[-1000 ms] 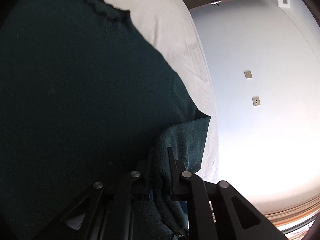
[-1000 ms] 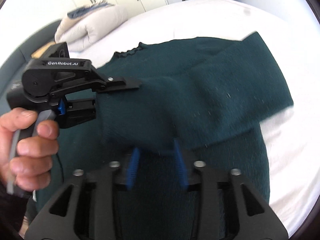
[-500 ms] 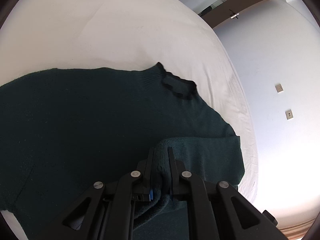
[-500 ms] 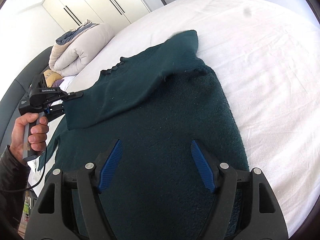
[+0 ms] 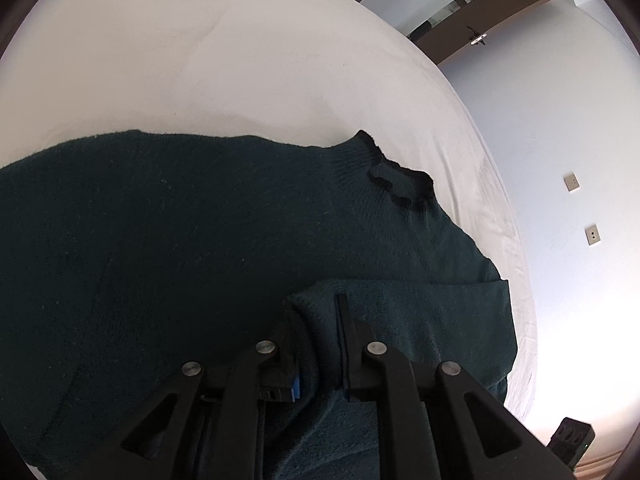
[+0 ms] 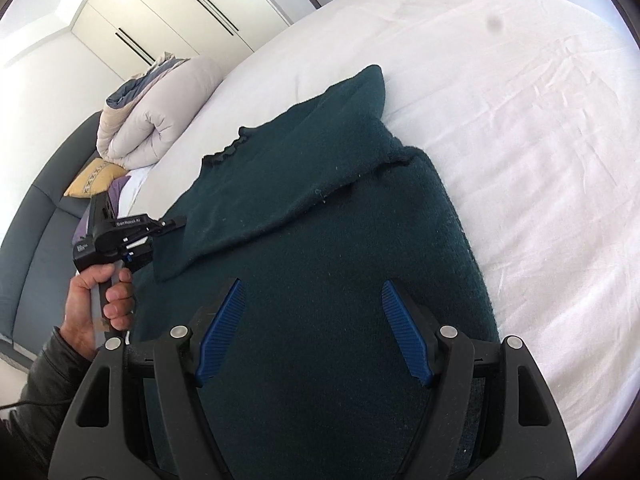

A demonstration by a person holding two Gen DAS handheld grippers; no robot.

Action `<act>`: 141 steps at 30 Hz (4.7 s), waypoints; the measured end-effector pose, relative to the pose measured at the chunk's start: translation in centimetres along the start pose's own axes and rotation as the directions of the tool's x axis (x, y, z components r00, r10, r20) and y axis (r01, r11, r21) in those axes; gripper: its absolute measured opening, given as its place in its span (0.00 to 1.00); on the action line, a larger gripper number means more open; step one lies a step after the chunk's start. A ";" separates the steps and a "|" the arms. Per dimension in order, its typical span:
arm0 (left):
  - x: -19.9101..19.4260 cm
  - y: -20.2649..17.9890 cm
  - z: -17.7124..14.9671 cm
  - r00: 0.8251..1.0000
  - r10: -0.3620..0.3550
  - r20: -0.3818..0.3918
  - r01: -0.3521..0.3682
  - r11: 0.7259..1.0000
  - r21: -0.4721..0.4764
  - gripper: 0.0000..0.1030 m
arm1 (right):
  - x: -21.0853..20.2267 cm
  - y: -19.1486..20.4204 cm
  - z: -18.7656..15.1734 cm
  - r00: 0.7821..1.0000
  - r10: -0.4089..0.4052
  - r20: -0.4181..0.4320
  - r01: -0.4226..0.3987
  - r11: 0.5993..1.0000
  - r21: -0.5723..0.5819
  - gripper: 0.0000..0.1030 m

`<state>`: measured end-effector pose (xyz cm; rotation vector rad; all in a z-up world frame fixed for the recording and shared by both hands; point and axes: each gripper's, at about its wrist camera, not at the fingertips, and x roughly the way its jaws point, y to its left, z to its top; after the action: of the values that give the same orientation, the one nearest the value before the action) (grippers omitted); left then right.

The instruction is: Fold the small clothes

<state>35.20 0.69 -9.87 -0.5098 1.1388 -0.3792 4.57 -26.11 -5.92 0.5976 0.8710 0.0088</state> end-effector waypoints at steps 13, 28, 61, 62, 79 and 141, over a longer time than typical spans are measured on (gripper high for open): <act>-1.3 1.2 -0.1 0.999 -0.022 0.032 0.023 1.000 -0.019 0.11 | -0.1 1.5 4.6 0.999 0.000 0.044 0.001 1.000 -0.013 0.68; -1.2 2.4 -0.2 0.999 -0.035 0.040 0.035 0.999 -0.002 0.16 | 6.0 -2.8 15.1 0.966 0.252 -0.051 -0.239 0.954 0.182 0.68; -20.4 15.6 -12.2 0.865 -0.060 0.499 0.268 0.895 -0.357 0.93 | -0.7 -4.3 3.2 0.869 0.483 -0.104 -0.424 0.837 0.346 0.70; -21.8 17.7 -13.6 0.843 -0.040 0.537 0.299 0.864 -0.405 0.93 | -1.1 -3.8 1.8 0.866 0.488 -0.109 -0.427 0.835 0.348 0.70; -28.0 33.0 -18.7 0.714 0.222 0.664 0.490 0.519 -0.700 0.79 | -0.5 7.3 -3.4 0.842 0.500 -0.204 -0.429 0.849 0.310 0.70; -11.9 -2.9 -17.4 0.729 0.299 0.616 -0.523 0.824 0.219 0.87 | 18.5 17.7 9.7 0.807 0.363 -0.465 -0.389 0.920 0.045 0.07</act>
<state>14.50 1.25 -4.89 0.0110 0.5479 -0.0282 27.74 -11.53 -5.58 0.7258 1.2005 0.5596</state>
